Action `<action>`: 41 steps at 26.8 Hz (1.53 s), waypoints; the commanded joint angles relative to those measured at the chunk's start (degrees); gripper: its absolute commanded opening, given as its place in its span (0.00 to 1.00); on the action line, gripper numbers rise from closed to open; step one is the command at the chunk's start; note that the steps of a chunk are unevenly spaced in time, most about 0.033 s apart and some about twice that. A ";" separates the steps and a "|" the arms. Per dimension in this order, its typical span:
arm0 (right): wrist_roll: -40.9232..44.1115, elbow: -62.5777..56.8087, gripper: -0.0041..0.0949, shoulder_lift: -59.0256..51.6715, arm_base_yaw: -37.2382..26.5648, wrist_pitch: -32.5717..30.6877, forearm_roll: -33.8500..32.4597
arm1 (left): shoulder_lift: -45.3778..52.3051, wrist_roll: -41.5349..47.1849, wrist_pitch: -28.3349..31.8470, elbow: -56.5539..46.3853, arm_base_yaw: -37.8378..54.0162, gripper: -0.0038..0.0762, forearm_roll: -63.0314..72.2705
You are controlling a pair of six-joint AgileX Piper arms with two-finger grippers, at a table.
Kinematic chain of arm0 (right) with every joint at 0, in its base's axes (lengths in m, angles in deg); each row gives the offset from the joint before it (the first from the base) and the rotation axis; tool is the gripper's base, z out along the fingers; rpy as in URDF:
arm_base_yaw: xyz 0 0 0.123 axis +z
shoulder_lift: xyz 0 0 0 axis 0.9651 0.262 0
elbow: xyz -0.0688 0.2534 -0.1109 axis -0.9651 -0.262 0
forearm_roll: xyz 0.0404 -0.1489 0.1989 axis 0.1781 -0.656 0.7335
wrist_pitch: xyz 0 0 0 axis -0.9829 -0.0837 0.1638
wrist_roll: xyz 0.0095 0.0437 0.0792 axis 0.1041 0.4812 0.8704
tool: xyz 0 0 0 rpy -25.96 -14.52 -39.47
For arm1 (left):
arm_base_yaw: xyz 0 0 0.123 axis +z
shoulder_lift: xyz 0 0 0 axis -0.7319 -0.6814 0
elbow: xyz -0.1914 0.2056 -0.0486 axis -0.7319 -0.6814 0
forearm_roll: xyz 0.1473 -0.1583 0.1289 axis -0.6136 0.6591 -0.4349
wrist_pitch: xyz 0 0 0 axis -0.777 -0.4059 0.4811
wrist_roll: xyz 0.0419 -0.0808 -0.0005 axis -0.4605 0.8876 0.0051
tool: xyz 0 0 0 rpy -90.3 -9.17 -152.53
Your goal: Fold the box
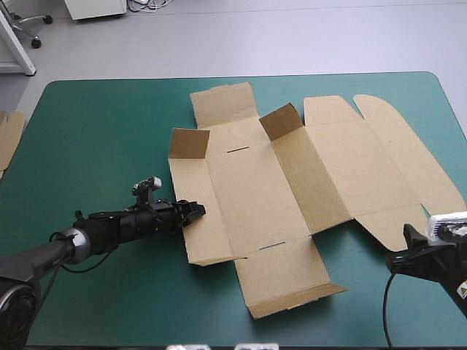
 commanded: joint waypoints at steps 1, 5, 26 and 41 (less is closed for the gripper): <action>0.00 1.86 0.49 0.72 0.00 3.60 -0.03 | -2.14 -0.22 -0.48 2.00 -0.24 0.30 4.82; 0.00 1.86 0.49 0.72 0.00 3.56 -0.03 | -3.93 -1.45 -3.68 2.83 -0.24 0.03 4.82; -0.32 4.01 0.49 0.72 0.00 3.86 -0.25 | -3.93 16.63 -15.36 32.36 -0.13 0.03 -48.45; -0.32 4.01 0.49 0.72 0.00 3.63 0.23 | -4.06 13.58 -16.09 48.88 -0.13 0.05 -76.22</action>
